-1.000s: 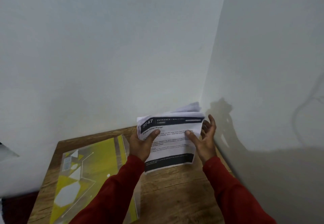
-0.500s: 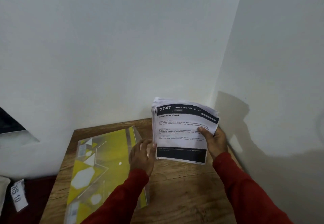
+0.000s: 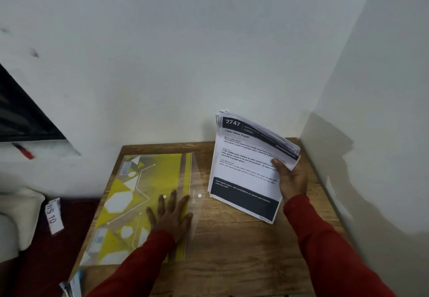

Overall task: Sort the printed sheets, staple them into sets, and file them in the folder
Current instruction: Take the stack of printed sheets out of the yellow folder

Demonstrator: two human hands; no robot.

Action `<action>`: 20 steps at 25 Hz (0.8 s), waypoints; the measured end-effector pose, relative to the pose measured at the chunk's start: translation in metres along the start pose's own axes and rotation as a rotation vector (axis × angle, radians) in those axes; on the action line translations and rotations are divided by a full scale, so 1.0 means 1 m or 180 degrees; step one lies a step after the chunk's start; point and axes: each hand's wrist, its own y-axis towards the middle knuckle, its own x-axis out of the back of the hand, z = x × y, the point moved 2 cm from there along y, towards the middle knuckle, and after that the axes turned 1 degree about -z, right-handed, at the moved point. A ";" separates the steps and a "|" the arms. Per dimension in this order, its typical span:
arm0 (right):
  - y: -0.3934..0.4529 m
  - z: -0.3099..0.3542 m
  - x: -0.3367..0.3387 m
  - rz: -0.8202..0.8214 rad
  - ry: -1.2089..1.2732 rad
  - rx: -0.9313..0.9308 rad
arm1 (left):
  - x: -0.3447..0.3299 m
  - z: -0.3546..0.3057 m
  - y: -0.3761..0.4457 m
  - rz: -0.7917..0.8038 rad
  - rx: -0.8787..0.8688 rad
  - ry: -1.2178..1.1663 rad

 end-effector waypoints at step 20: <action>-0.025 0.024 -0.008 0.0588 -0.0219 -0.0008 | 0.099 -0.104 -0.018 -0.1007 -0.1362 -0.3940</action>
